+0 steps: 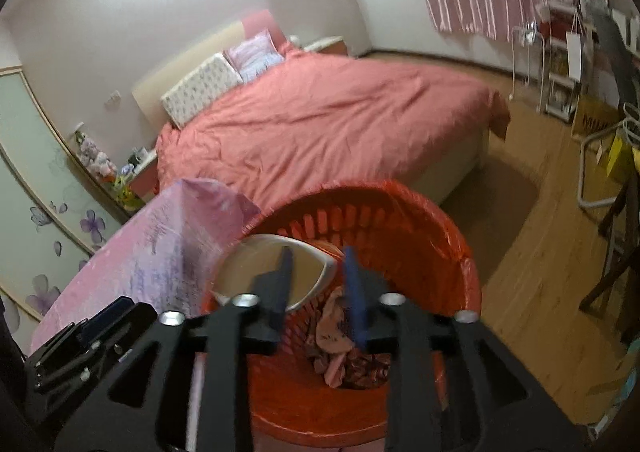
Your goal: Collect trash
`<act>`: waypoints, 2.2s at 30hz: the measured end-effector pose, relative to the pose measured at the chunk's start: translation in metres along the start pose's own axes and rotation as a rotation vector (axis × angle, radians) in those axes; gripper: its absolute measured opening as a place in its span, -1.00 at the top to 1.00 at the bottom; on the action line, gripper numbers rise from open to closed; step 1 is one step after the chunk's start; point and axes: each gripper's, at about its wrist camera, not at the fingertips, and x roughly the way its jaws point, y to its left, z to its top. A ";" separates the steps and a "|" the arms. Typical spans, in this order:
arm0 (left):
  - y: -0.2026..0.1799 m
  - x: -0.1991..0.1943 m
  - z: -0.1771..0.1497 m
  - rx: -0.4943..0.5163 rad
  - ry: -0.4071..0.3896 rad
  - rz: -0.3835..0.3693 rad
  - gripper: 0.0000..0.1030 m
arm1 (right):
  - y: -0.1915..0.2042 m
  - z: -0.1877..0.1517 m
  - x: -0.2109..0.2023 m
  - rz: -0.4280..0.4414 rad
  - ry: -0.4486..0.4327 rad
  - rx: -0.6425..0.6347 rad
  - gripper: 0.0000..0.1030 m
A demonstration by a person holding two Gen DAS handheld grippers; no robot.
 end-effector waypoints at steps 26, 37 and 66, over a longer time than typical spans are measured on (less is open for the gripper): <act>0.081 -0.181 -0.127 -0.113 -0.235 0.393 -0.92 | 0.071 -0.096 -0.154 -0.164 -0.312 -0.350 -0.96; 0.077 -0.246 -0.196 -0.167 -0.310 0.491 -0.92 | 0.096 -0.152 -0.196 -0.112 -0.447 -0.360 -0.96; 0.062 -0.276 -0.227 -0.237 -0.307 0.583 -0.92 | 0.104 -0.184 -0.187 -0.324 -0.232 -0.282 -0.96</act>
